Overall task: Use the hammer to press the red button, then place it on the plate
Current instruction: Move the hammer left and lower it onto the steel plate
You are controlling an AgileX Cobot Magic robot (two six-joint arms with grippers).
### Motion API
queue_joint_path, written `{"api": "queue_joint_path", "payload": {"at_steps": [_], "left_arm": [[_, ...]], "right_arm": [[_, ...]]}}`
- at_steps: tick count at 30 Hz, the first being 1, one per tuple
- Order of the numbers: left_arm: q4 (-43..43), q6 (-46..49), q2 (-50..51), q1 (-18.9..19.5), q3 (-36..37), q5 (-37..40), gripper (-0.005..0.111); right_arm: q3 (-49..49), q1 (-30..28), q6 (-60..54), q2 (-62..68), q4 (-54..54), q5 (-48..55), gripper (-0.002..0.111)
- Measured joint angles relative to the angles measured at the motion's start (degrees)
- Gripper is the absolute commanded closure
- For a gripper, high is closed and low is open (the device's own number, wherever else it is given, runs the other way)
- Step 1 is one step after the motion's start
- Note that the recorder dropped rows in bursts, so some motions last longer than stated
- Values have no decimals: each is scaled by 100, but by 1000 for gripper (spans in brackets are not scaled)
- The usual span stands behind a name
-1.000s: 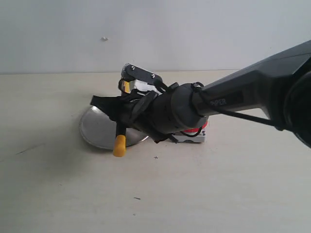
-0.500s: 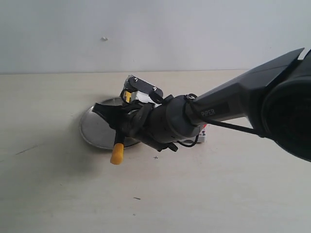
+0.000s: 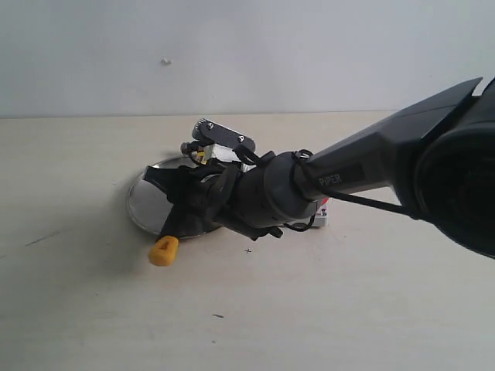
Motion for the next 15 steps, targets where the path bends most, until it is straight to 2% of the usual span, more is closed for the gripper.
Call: {"api": "queue_joint_path", "payload": {"at_steps": [8,11,15], "left_arm": [[0,0,0,0,0,0,106],[0,0,0,0,0,0,106],[0,0,0,0,0,0,106]], "right_arm": [[0,0,-315,-14,-22,-22,66],[0,0,-653,-133,281,18,67],[73,0,-1108,-508,725,18,75]]}}
